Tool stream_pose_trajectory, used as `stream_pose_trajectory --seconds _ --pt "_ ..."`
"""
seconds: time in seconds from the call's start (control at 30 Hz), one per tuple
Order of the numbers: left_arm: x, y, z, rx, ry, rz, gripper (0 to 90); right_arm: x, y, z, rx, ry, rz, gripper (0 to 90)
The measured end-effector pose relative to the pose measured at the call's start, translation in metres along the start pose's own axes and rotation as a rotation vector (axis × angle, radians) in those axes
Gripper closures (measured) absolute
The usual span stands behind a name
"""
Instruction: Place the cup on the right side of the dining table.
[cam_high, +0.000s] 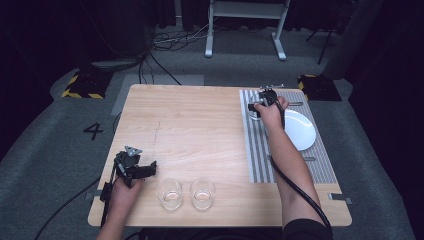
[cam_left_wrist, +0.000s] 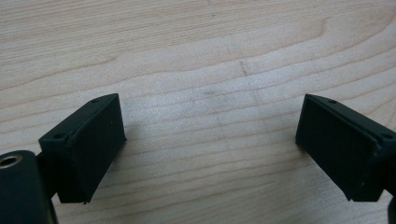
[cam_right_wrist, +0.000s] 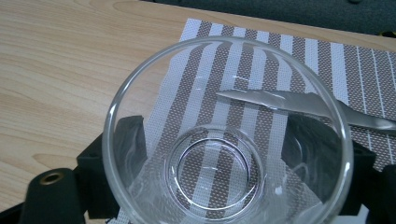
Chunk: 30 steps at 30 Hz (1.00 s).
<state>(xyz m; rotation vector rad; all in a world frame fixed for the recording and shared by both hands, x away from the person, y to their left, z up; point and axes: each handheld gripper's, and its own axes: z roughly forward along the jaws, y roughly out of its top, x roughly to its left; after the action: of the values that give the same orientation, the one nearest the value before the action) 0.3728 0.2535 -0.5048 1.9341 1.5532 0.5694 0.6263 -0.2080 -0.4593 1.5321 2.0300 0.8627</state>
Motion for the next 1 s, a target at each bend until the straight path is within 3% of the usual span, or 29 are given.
stream_pose_trajectory --seconds 0.53,1.0 --pt "0.000 0.000 0.000 0.000 0.000 0.000 8.3 -0.001 0.000 -0.008 -0.013 0.015 -0.009 17.9" --pt "0.000 0.000 0.000 0.000 0.001 0.001 8.3 -0.005 0.003 -0.048 -0.035 0.021 -0.052 16.7"
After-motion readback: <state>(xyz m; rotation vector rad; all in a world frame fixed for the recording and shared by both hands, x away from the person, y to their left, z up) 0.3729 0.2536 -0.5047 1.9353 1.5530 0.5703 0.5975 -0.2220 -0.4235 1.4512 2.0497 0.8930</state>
